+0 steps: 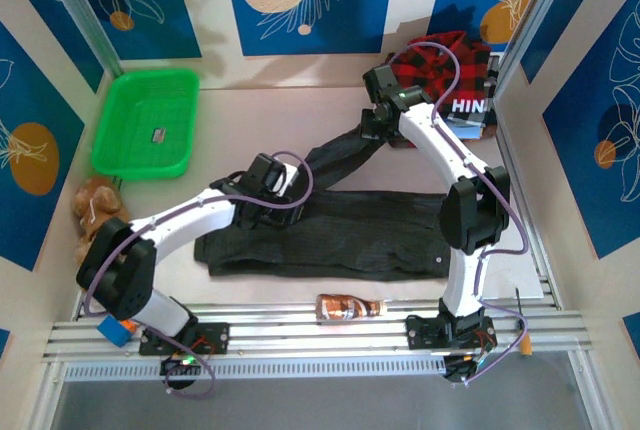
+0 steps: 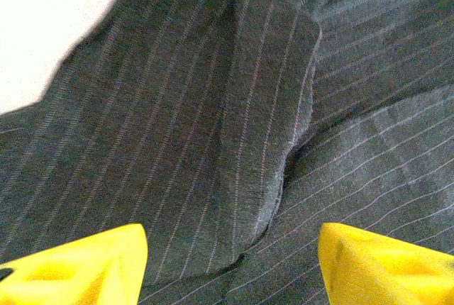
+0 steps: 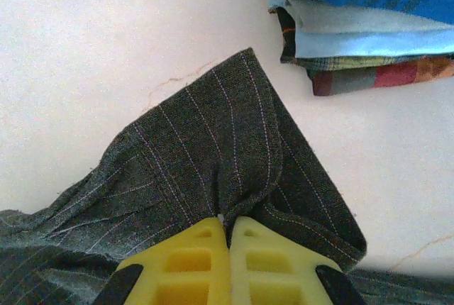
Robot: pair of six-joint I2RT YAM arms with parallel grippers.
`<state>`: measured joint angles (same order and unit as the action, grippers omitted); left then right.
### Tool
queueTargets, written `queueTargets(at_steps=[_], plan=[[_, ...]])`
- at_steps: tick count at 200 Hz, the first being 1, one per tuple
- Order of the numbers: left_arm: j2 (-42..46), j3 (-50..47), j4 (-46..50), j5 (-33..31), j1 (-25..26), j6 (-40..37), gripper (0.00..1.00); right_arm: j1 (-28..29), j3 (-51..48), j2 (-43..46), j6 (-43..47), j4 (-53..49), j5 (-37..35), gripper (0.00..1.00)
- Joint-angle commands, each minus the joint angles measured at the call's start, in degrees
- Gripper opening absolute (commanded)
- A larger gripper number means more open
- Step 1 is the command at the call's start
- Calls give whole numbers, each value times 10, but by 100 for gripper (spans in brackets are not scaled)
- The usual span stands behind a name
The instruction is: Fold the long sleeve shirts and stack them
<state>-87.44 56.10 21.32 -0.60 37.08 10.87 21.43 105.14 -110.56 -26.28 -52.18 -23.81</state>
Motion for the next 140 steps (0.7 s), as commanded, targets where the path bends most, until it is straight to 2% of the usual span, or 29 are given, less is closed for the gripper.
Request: queueTargets(at_steps=[1,31,64,74,88,112,125,140], plan=[[-25,20,-4,16,15,-20,67,5,-5,9,-12,-30,11,0],[-53,42,4,-3,28,-46,71,7,1,16,-15,-36,14,0],[-94,75,18,-66,52,-74,70,6,13,21,-19,-52,20,0],[-104,80,22,-90,57,-85,64,7,14,26,-23,-57,21,0],[-111,79,24,-126,60,-99,47,5,14,33,-27,-65,23,0],[-97,58,20,-145,59,-135,28,-2,3,47,-30,-71,30,0],[-84,45,21,-162,57,-156,22,-6,-6,55,-29,-71,28,0],[-59,29,20,-170,52,-172,20,-14,-18,65,-30,-71,32,0]])
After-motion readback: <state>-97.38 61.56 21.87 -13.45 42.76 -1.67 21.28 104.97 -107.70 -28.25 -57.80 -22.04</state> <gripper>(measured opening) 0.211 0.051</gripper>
